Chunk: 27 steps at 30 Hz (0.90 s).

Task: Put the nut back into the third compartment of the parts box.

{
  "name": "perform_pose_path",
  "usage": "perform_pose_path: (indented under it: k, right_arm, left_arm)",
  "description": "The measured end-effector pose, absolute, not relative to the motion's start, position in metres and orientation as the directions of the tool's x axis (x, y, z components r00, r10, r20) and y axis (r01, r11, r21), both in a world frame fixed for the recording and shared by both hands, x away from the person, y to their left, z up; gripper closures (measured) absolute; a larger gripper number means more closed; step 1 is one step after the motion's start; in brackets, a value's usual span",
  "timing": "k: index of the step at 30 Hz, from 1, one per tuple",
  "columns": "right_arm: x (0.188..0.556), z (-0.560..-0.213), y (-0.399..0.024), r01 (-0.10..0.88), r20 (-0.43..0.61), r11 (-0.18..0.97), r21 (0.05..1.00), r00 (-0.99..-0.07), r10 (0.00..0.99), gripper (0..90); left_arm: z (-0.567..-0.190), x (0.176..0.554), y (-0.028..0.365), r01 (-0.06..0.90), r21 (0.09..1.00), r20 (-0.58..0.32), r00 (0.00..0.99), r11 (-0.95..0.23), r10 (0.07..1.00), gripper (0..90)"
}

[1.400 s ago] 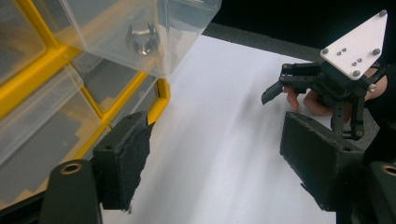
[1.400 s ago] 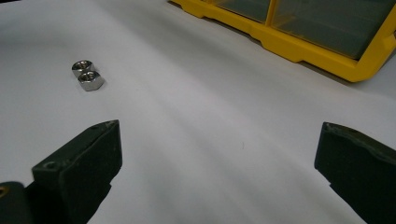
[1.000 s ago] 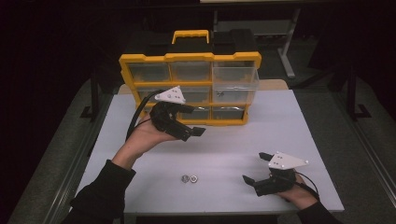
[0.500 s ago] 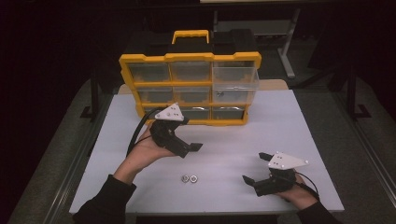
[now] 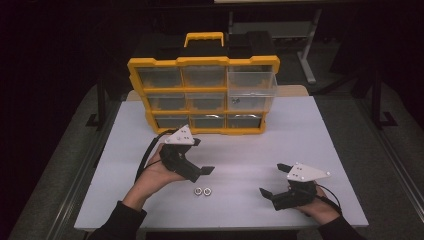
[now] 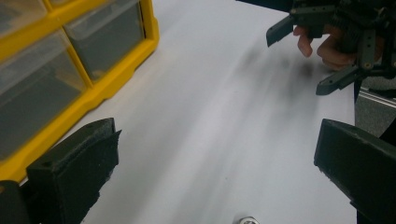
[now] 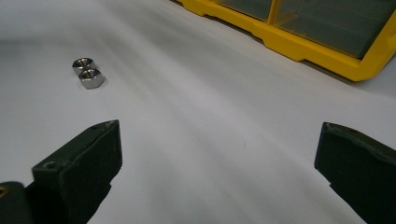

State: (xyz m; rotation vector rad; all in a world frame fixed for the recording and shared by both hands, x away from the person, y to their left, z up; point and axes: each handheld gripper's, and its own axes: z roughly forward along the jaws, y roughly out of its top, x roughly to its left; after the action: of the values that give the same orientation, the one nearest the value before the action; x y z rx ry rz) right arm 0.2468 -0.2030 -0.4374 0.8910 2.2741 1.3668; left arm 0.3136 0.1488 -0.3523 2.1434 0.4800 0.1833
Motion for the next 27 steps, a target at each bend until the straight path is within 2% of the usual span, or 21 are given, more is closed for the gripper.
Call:
perform_pose_path:
  k: [12,27]
  right_arm:
    - [0.247,-0.438,-0.203,0.342,0.031,0.342,0.875,-0.745,0.666,0.4]
    - [0.247,-0.438,-0.203,0.342,0.028,0.345,0.874,-0.744,0.667,0.4]
  left_arm:
    - [-0.383,0.301,0.159,0.301,0.807,-0.073,0.905,-0.509,0.419,0.0]
    - [-0.405,0.284,0.17,0.343,0.789,-0.093,0.887,-0.51,0.452,7.2]
